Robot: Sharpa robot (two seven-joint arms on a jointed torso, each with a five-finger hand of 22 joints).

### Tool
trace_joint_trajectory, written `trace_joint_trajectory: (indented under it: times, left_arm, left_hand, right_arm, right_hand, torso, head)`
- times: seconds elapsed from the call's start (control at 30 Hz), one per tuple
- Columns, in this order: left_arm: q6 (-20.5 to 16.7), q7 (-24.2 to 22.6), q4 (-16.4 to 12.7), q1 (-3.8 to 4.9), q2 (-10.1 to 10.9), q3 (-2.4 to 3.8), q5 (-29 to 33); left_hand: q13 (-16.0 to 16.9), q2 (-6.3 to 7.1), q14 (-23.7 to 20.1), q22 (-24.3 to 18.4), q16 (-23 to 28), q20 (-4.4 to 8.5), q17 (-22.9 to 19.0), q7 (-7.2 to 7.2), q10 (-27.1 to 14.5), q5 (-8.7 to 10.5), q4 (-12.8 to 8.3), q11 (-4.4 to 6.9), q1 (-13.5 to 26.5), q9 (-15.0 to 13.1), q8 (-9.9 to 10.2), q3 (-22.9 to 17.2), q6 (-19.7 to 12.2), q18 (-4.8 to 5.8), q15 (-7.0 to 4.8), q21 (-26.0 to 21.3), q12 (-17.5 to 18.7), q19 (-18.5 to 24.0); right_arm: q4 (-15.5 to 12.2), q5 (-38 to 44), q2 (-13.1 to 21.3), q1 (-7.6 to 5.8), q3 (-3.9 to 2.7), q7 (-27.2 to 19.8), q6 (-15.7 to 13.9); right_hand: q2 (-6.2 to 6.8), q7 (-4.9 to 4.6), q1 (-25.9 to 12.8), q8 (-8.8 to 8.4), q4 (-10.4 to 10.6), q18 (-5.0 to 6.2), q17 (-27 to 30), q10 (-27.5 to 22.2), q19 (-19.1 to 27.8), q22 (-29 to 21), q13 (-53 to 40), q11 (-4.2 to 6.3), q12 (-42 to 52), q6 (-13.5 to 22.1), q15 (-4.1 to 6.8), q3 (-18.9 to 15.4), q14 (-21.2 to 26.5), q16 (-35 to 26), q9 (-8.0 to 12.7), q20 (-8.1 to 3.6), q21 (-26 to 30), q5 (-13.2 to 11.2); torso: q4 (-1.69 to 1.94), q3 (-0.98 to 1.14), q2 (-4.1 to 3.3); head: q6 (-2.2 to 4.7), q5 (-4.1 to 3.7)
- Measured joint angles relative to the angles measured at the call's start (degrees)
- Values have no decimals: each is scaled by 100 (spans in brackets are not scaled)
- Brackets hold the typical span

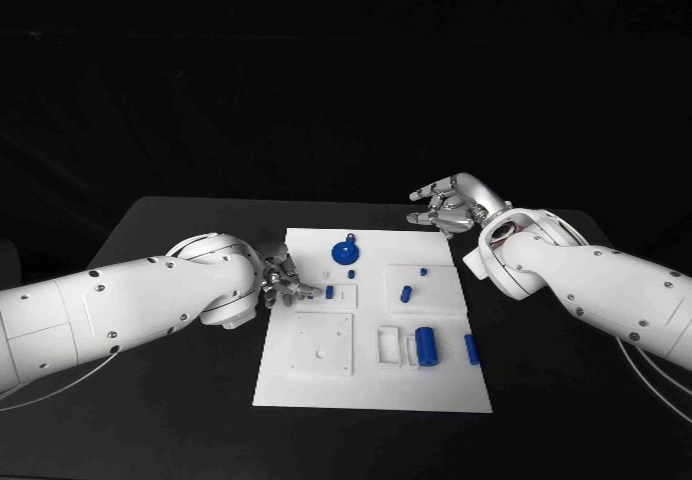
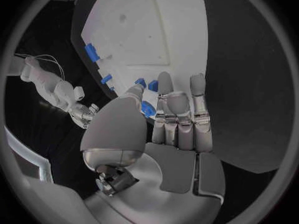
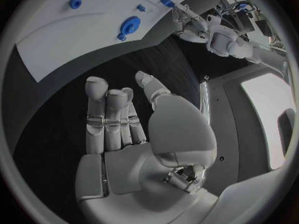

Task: Assemble the parts on the task board

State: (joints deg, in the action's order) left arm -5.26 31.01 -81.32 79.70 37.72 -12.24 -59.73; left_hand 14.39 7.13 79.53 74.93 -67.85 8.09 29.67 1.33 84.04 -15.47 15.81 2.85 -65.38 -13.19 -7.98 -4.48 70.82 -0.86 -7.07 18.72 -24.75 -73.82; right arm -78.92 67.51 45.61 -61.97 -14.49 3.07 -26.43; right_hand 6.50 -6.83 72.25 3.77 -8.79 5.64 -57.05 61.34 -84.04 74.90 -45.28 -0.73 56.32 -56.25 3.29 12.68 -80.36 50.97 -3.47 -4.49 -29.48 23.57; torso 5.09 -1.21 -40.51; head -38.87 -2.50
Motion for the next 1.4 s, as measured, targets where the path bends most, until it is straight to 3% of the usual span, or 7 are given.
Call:
trace_joint_trajectory:
  times: [0.17,0.5,1.17,1.2,1.27,1.4]
  left_arm:
    - [24,3,43,1,-56,-4,-6]
    - [79,-1,147,2,-116,-6,-1]
    - [190,-41,237,6,-227,2,9]
    - [193,-44,237,6,-227,3,10]
    - [201,-53,236,7,-227,5,13]
    - [200,-69,218,8,-219,7,15]
  left_hand:
    - [5,-36,0,0,0,0,0,-21,0,0,-35,0,-36,-1,0,-9,-21,0,0,0,0,0]
    - [7,-467,0,-1,0,0,-6,-43,0,0,-544,0,-286,-35,-18,149,-39,-1,0,23,0,0]
    - [5,-791,0,-1,0,0,-6,-55,0,-101,-940,0,-610,-45,-13,199,-53,0,2,23,0,0]
    - [5,-815,-1,-1,0,0,-6,-62,0,-127,-960,0,-634,-50,-5,180,-61,0,2,38,0,1]
    - [0,-858,-1,-2,0,0,-6,-65,-1,-474,-1046,-1,-678,-51,0,126,-78,0,4,45,0,0]
    - [-10,-895,12,-2,0,0,-6,-51,-11,-928,-1052,-10,-775,-72,0,128,-112,1,11,69,0,1]
  right_arm:
    - [-1,0,0,0,0,0,0]
    - [-14,0,-7,1,0,0,0]
    - [-20,0,-14,0,0,0,3]
    - [-20,0,-14,0,0,0,3]
    - [-20,0,-14,0,0,1,3]
    - [-14,0,-16,0,0,1,4]
  right_hand:
    - [0,4,0,0,0,0,0,0,0,0,0,0,0,-4,0,0,0,0,0,0,0,0]
    - [0,5,0,0,0,-1,0,0,0,0,0,0,0,-5,0,0,0,0,0,0,0,0]
    - [0,6,0,0,-16,0,0,0,0,0,-1,0,0,-6,0,16,0,0,0,0,0,24]
    - [0,6,0,0,-16,-1,0,0,0,0,-1,0,0,-6,0,16,0,0,0,0,0,23]
    - [0,6,0,0,-16,0,0,0,0,0,-1,0,0,-6,0,16,0,0,0,0,0,23]
    - [0,6,0,0,-16,0,0,0,0,0,-1,0,0,-6,0,16,0,0,0,0,0,23]
  torso:
    - [-3,-3,-1]
    - [2,-2,7]
    - [3,1,11]
    - [3,2,11]
    - [3,3,11]
    - [3,3,11]
  head:
    - [-11,-13]
    - [-42,-34]
    - [-52,-55]
    - [-52,-55]
    - [-53,-59]
    - [-53,-65]
